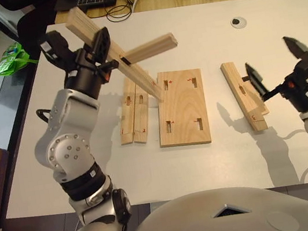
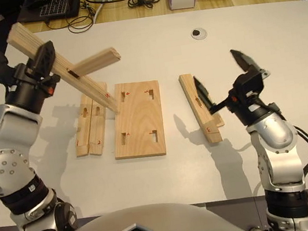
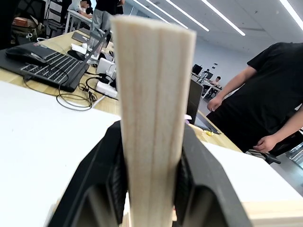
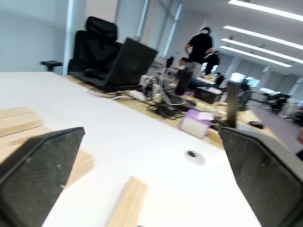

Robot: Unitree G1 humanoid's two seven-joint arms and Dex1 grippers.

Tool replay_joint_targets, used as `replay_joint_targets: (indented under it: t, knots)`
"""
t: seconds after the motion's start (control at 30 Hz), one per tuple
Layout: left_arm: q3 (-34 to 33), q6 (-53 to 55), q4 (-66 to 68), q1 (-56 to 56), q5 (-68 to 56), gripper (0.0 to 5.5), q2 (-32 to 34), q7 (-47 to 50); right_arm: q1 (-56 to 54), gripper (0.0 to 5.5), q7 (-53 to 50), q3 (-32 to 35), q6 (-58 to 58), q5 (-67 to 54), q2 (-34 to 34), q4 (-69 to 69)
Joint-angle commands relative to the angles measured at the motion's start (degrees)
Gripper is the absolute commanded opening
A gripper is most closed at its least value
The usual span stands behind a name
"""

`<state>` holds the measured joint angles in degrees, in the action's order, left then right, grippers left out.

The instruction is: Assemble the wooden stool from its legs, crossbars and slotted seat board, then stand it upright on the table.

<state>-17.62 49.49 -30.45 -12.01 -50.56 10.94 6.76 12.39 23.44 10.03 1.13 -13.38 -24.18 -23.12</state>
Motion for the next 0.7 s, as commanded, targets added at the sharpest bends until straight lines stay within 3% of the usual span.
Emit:
replay_joint_targets:
  t: [0.03,0.3,0.57,0.7]
  knots:
    - [0.46,5.94,-4.22,2.28,-5.49,1.02,-0.88,5.17,-4.32,5.40,-2.38,2.14,-2.36,1.35,0.69,2.77]
    - [2.35,9.27,-11.38,6.21,-8.10,1.02,2.09,8.87,-6.27,5.40,-2.67,3.51,-1.80,1.05,0.58,2.52]
    - [9.36,-0.85,-9.79,4.89,5.47,1.02,-1.55,9.33,-8.38,5.40,-2.81,0.91,-2.25,1.72,2.13,3.84]
    - [14.82,-8.14,-1.36,0.70,13.53,1.02,-5.50,7.45,-9.01,5.40,-3.25,-0.17,-2.36,2.04,3.08,4.29]
